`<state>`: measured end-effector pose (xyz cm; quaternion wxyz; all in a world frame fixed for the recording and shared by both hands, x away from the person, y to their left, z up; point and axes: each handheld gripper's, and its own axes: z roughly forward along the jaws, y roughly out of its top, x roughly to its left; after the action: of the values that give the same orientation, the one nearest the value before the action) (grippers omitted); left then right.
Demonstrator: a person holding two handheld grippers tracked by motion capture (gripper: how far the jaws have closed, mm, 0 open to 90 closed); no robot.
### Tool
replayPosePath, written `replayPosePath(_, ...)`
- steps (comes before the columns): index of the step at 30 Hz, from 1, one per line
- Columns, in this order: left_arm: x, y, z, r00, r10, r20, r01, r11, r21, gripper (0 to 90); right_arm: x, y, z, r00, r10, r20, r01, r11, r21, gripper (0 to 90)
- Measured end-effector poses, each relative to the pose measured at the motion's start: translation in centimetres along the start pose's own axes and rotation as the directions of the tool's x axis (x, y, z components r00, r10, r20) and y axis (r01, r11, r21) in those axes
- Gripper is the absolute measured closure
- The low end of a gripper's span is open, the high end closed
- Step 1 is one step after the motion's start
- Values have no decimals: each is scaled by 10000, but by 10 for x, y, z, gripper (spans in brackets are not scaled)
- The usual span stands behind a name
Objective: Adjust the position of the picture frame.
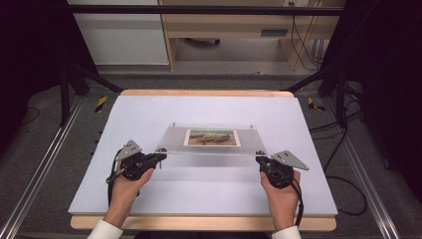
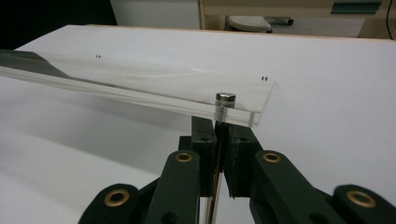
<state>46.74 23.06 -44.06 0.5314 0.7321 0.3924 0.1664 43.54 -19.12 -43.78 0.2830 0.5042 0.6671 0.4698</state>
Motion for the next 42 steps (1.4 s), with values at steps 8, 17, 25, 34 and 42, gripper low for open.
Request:
replayPosePath(8,-8,-17,2,9993,24,-379,3,9975,701,843,-1,-21,2,9996,249,-94,-244,9984,518,851)
replayPosePath(17,-13,-27,5,9980,-24,-626,89,9946,1033,841,0,-32,3,9996,288,17,-288,9951,949,850)
replayPosePath(25,-15,-31,6,9962,128,-867,-27,9933,1158,842,0,-36,4,9996,293,35,-295,9936,1087,850)
replayPosePath(34,-16,-30,8,9949,326,-958,-217,9934,1128,843,-1,-35,5,9998,192,21,-193,9942,1060,851)
replayPosePath(42,-14,-33,11,9935,293,-1098,-162,9929,1181,842,-2,-36,9,9999,139,50,-144,9930,1168,850)
